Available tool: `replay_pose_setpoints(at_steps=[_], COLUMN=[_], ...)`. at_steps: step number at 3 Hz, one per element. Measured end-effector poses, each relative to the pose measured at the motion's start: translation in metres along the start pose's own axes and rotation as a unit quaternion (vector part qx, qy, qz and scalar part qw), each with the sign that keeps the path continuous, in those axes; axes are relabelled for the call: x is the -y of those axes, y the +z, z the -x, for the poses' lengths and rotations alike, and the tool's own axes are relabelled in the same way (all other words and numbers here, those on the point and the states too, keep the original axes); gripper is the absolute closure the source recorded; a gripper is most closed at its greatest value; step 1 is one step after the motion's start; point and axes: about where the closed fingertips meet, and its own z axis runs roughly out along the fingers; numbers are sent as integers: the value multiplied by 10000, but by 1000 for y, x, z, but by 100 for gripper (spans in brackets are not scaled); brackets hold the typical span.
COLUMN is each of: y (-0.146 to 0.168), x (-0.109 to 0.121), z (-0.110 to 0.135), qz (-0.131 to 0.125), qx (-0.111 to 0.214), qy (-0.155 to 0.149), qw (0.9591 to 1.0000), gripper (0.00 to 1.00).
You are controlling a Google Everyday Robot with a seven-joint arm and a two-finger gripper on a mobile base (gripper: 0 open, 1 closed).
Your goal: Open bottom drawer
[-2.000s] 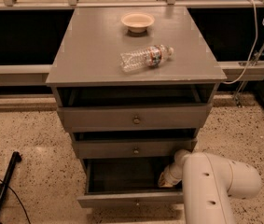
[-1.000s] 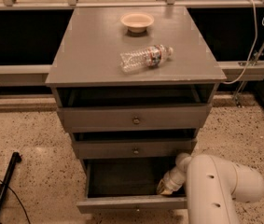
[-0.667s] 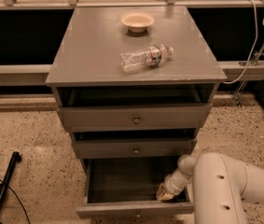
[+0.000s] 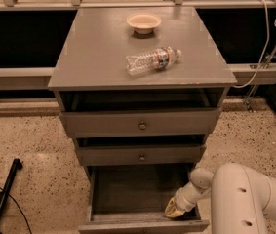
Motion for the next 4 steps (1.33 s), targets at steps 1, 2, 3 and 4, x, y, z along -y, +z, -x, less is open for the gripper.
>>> replay_pose_setpoints(at_steps=[1, 2, 3, 4], y=[-6, -35, -94, -153], x=[-7, -13, -27, -56], z=[8, 27, 40, 46], qz=[-48, -373, -1085, -1855], qx=[416, 983, 1253, 1148], qy=[-248, -738, -1248, -1242], qw=[9988, 9917, 9782, 9680], gripper=[100, 100, 100, 83])
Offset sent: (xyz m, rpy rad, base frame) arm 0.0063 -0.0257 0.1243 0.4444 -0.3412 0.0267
